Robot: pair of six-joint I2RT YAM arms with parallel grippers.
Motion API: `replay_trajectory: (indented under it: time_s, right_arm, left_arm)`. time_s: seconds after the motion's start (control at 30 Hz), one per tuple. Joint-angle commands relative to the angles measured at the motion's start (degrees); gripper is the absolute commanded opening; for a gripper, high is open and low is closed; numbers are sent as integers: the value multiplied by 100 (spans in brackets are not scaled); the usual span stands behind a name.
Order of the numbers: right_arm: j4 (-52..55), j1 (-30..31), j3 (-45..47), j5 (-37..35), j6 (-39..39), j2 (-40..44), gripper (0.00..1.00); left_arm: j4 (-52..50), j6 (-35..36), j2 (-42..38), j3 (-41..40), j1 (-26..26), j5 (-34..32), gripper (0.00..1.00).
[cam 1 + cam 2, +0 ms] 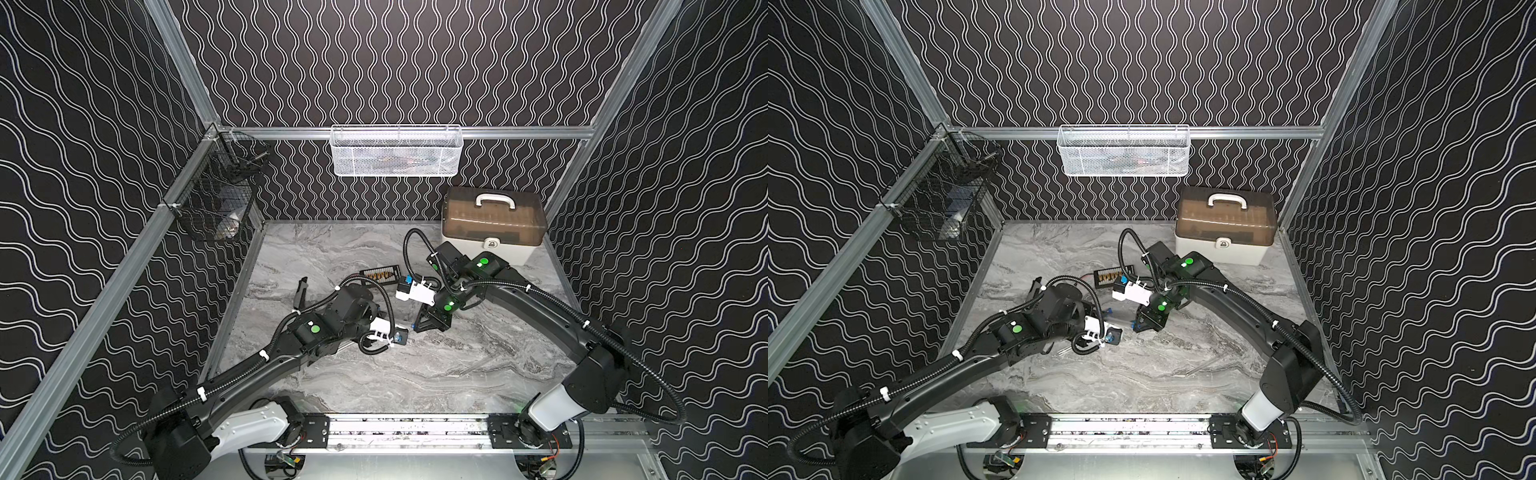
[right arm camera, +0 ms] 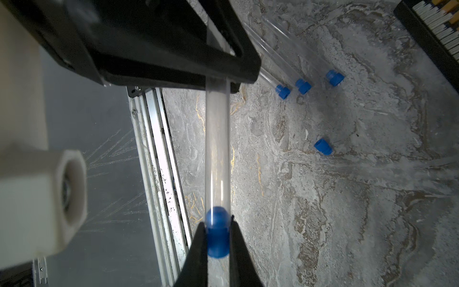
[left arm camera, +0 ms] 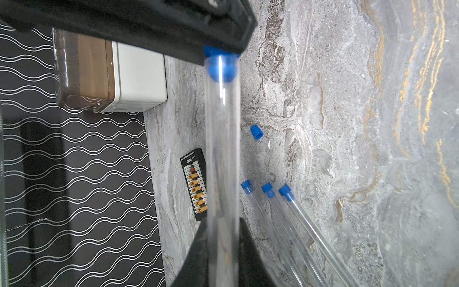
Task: Insert stoppers into test tubes
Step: Insert the stopper into the test tube.
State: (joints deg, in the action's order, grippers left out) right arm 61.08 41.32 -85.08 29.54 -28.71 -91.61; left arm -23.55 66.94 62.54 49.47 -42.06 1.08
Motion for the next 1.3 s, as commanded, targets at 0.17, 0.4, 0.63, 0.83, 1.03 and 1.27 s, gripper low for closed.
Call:
replay_trajectory:
  time_s: [0.17, 0.4, 0.63, 0.83, 1.03, 1.27]
  right_arm:
    - [-2015, 25, 443, 299, -141, 721, 47]
    - [-1246, -15, 964, -106, 356, 1963, 67]
    - [-1690, -10, 1894, -682, 290, 3202, 63]
    - [-1573, 8, 2267, -650, -1091, 3287, 57]
    - [-1805, 104, 2377, -503, -1814, 3151, 55]
    - [-1788, 148, 2344, -308, -2283, 2940, 46]
  left_arm:
    - [937, 42, -198, -203, -109, 1182, 0]
    - [945, -716, -322, -407, -99, 825, 0]
    - [812, -1937, -249, -678, -78, 1068, 0]
    - [900, -2342, -219, -747, -83, 1432, 0]
    - [887, -2379, -140, -693, -74, 1622, 0]
    - [894, -2457, -68, -658, -75, 1700, 0]
